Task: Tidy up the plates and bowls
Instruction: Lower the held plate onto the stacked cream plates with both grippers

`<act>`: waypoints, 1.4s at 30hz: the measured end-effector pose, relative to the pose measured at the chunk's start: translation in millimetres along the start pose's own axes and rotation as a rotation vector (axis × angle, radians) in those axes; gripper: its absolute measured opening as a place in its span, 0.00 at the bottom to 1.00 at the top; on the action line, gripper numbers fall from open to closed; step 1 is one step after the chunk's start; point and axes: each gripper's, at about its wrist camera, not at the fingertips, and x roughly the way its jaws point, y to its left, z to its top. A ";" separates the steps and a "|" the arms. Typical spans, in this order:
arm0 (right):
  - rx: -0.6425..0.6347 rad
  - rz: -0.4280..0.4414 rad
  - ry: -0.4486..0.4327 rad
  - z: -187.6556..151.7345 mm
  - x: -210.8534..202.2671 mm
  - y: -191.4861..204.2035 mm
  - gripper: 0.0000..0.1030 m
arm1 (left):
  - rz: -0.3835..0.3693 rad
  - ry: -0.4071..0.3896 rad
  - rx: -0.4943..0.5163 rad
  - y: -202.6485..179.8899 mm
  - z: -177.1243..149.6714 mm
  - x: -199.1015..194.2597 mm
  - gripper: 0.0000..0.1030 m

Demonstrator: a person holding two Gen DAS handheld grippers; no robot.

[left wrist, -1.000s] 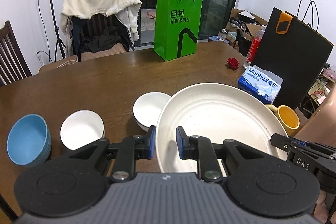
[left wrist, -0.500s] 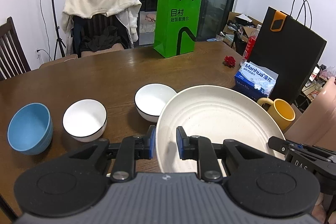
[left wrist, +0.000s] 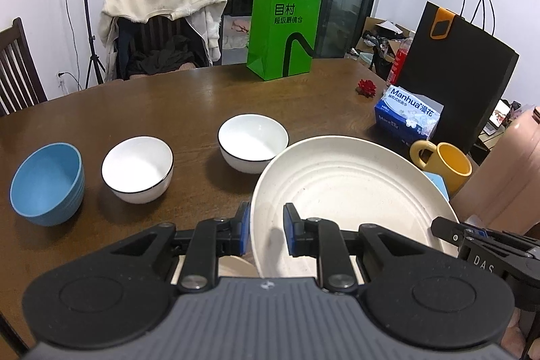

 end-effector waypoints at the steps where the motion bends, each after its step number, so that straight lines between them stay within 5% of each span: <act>1: -0.001 -0.001 0.001 -2.8 -0.6 0.4 0.12 | 0.002 -0.001 0.000 0.1 -2.5 -0.4 0.20; 42: -0.098 0.050 0.031 -50.2 5.2 48.2 0.12 | 0.048 0.017 -0.112 58.8 -49.2 -7.8 0.20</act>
